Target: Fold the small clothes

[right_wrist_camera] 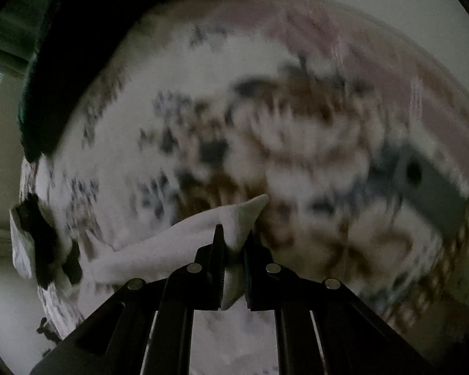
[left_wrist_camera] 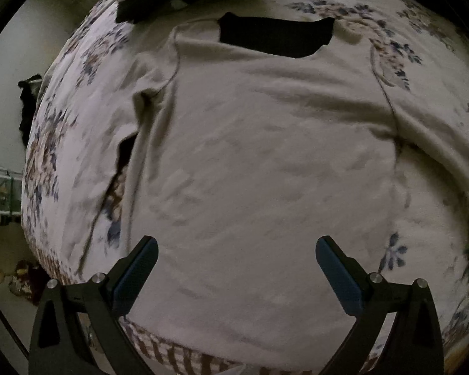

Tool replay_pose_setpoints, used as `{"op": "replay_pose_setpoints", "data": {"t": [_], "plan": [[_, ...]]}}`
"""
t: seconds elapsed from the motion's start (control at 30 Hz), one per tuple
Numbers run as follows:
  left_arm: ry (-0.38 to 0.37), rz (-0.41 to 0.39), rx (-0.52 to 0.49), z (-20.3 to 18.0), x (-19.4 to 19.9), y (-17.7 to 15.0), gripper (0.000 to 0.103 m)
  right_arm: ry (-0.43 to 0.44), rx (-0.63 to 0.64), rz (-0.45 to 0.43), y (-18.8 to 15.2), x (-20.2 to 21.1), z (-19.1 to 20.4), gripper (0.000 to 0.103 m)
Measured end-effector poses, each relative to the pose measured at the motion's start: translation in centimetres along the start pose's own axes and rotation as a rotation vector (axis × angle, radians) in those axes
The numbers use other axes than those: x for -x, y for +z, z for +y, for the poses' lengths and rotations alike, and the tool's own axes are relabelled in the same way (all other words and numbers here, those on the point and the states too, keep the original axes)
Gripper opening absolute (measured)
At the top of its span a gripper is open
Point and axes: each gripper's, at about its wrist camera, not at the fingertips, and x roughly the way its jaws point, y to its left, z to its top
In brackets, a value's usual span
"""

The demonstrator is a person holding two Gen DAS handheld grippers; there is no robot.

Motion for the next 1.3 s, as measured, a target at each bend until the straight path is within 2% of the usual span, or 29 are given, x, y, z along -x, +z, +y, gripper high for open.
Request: {"op": "replay_pose_setpoints", "data": {"t": [0.07, 0.13, 0.23, 0.27, 0.33, 0.37, 0.47, 0.5, 0.57, 0.63, 0.7, 0.73, 0.77, 0.87, 0.97, 1.03, 1.13, 1.2, 1.27, 1.3], "plan": [[-0.002, 0.011, -0.001, -0.4, -0.6, 0.2, 0.103, -0.028, 0.015, -0.014, 2.1, -0.2, 0.3, 0.01], [-0.005, 0.018, 0.003, -0.4, -1.0, 0.4, 0.103, -0.043, 0.009, 0.015, 4.2, -1.8, 0.7, 0.011], [-0.003, 0.032, 0.006, -0.4, -1.7, 0.4, 0.103, -0.077, -0.003, 0.1, 5.3, -4.0, 0.3, 0.023], [0.005, 0.037, 0.007, -0.3, -2.0, 0.4, 0.103, -0.077, -0.021, 0.108, 5.2, -4.4, -0.1, 0.028], [0.016, 0.046, 0.009, -0.2, -2.6, 0.3, 0.103, -0.068, -0.073, 0.112, 4.5, -4.8, -1.2, 0.057], [0.021, 0.051, 0.01, -0.1, -2.9, 0.3, 0.103, -0.063, -0.114, 0.113, 3.9, -5.2, -1.9, 0.06], [0.034, 0.07, 0.019, 0.4, -3.7, 0.4, 0.103, -0.051, -0.244, 0.178, 2.4, -7.5, -4.5, 0.06], [0.039, 0.074, 0.025, 0.6, -4.0, 0.4, 0.103, -0.03, -0.341, 0.204, 1.5, -8.8, -6.0, 0.06], [0.049, 0.08, 0.033, 0.9, -4.3, 0.5, 0.103, 0.017, -0.45, 0.222, 0.5, -10.4, -7.7, 0.06], [0.06, 0.09, 0.045, 1.2, -4.7, 0.6, 0.103, 0.07, -0.579, 0.221, -0.7, -12.2, -9.3, 0.06], [0.067, 0.096, 0.051, 1.4, -5.0, 0.7, 0.103, 0.101, -0.676, 0.171, -1.7, -12.6, -10.1, 0.057], [0.069, 0.094, 0.053, 1.5, -5.0, 0.8, 0.103, 0.109, -0.695, 0.143, -2.0, -12.3, -10.1, 0.022], [0.072, 0.091, 0.055, 1.6, -5.0, 0.8, 0.103, 0.115, -0.69, 0.132, -2.1, -11.9, -9.8, 0.004], [0.071, 0.093, 0.059, 1.7, -5.1, 0.8, 0.103, 0.096, -0.588, 0.09, -2.7, -9.0, -7.9, 0.006], [0.067, 0.097, 0.062, 1.7, -5.1, 0.9, 0.103, 0.038, -0.518, 0.047, -3.8, -5.1, -7.2, 0.005], [0.063, 0.099, 0.059, 1.7, -5.2, 0.9, 0.103, -0.031, -0.488, 0.056, -4.8, -3.4, -7.6, 0.005], [0.053, 0.096, 0.047, 1.4, -5.1, 0.9, 0.103, -0.104, -0.469, 0.137, -6.2, -3.6, -9.0, 0.006], [0.052, 0.087, 0.039, 1.3, -4.9, 0.9, 0.103, -0.078, -0.487, 0.205, -6.9, -4.7, -10.4, 0.008], [0.051, 0.075, 0.029, 1.3, -4.7, 0.8, 0.103, -0.07, -0.508, 0.225, -7.6, -5.1, -11.1, 0.01], [0.053, 0.07, 0.026, 1.4, -4.6, 0.8, 0.103, -0.052, -0.516, 0.216, -7.8, -5.2, -11.3, 0.021]]}}
